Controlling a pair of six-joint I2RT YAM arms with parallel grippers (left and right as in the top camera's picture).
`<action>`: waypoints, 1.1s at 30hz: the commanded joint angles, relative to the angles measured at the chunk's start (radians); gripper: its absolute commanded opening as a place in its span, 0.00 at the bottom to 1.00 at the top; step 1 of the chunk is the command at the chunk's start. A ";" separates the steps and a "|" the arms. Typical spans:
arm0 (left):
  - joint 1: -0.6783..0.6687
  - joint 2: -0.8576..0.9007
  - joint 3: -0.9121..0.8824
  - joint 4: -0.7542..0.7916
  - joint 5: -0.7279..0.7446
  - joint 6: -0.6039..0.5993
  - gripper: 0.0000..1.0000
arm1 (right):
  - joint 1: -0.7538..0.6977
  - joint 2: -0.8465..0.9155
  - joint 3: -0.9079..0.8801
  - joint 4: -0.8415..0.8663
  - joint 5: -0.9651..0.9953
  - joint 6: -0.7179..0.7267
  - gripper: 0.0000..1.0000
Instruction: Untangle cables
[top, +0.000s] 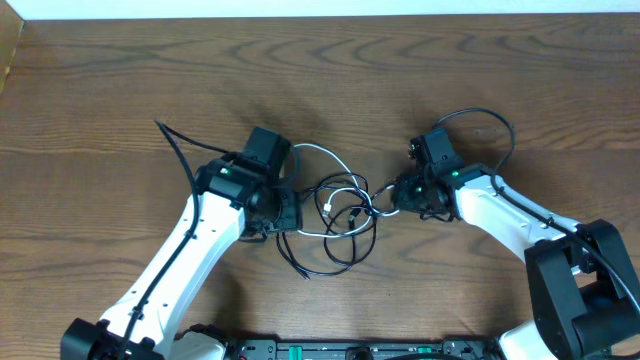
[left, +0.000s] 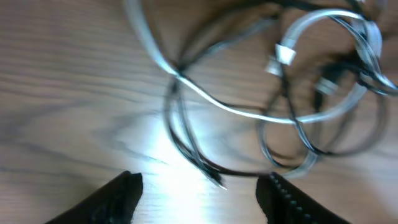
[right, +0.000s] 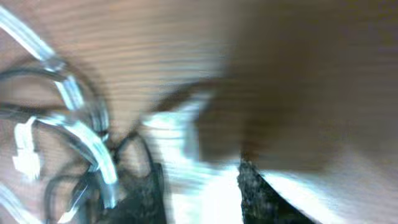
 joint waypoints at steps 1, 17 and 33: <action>0.005 -0.017 0.070 -0.005 0.206 0.126 0.66 | -0.016 0.005 -0.007 0.041 -0.253 -0.172 0.23; 0.004 0.025 0.077 0.082 0.210 0.023 0.67 | -0.080 -0.078 -0.006 -0.024 -0.434 -0.298 0.70; -0.085 0.180 0.075 0.080 0.193 -0.026 0.66 | 0.070 -0.078 -0.006 -0.006 -0.225 -0.195 0.72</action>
